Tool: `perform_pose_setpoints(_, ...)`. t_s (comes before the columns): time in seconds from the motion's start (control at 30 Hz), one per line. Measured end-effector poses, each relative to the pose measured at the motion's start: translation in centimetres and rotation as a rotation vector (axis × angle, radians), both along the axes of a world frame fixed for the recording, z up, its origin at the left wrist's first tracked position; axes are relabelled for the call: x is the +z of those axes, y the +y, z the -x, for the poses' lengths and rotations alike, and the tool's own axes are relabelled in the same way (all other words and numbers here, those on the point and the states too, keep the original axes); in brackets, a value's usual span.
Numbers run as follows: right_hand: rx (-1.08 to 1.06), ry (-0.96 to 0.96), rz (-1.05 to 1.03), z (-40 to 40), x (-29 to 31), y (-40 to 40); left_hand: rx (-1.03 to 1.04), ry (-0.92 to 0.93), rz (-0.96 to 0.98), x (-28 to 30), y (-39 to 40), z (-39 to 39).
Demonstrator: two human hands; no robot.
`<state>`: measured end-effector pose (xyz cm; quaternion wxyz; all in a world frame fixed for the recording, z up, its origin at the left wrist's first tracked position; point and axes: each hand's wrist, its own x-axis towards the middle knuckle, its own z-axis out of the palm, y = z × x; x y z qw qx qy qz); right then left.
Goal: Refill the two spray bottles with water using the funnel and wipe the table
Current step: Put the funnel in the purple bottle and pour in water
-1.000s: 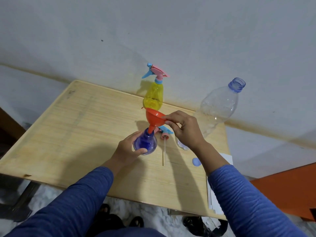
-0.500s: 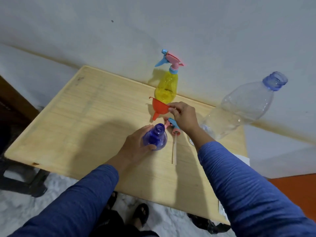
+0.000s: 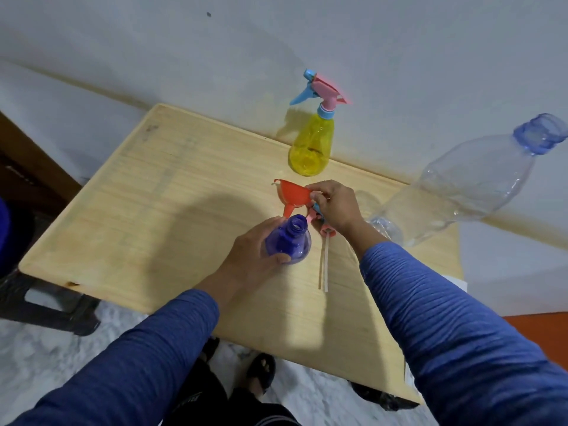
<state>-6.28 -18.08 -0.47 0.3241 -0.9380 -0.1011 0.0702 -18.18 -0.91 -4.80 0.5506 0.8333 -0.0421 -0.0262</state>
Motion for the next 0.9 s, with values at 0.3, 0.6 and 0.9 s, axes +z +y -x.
perform_pose_setpoints(0.3,-0.294,-0.103,0.04,4.3,-1.9,-0.3,0.007,0.007,-0.004,-0.6,0.0,-0.2)
perform_pose_setpoints(0.6,-0.411,0.022,0.057,6.6,-3.5,0.2,-0.002,0.022,0.013,-1.4,0.2,-0.4)
perform_pose_setpoints(0.9,-0.563,-0.04,-0.115,6.4,-2.4,0.6,-0.014,0.014,0.005,-1.4,0.3,-0.4)
